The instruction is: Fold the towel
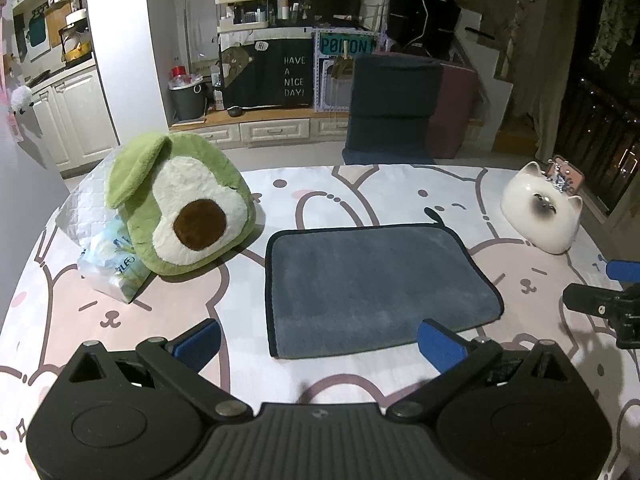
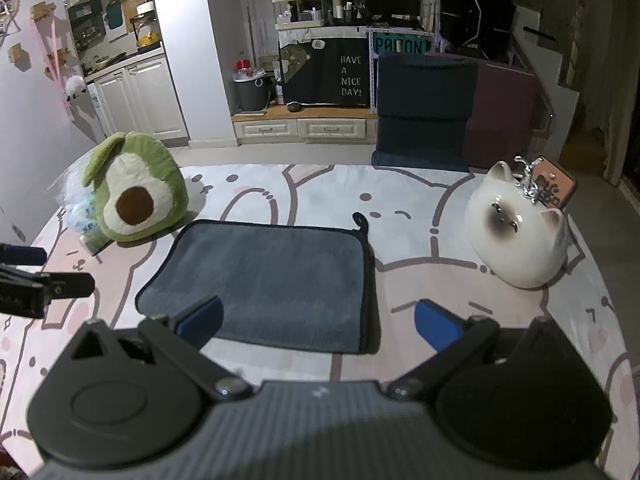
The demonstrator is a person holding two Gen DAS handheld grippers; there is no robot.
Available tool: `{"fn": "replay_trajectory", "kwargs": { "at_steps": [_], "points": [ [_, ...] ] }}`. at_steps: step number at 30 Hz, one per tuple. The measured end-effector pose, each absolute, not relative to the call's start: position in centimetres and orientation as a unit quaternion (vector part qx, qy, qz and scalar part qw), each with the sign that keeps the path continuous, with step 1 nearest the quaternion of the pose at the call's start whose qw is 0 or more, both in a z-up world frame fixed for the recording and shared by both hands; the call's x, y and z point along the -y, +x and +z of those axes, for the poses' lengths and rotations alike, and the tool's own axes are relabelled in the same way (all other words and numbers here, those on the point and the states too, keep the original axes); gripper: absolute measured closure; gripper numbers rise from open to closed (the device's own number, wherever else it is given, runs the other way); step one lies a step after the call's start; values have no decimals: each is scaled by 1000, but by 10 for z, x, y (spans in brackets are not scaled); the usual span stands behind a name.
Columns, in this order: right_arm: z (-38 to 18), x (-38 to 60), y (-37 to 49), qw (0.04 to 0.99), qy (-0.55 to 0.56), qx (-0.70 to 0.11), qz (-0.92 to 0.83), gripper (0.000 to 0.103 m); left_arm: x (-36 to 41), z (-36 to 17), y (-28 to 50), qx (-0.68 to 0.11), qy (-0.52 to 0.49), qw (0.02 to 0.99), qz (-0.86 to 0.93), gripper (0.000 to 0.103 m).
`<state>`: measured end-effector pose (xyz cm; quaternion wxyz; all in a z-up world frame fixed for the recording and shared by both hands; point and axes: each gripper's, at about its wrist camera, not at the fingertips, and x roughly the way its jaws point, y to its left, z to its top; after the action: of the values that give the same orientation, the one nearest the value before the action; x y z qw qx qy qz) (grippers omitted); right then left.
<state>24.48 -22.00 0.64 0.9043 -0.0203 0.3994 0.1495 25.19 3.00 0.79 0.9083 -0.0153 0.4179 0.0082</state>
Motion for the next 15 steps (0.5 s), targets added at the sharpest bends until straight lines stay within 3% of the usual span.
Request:
{"fn": "replay_trajectory", "kwargs": {
  "at_steps": [15],
  "points": [
    [21,230,183,916,-28,-369,156,0,-19,21,198,-396,-5,918,14,0]
  ]
}}
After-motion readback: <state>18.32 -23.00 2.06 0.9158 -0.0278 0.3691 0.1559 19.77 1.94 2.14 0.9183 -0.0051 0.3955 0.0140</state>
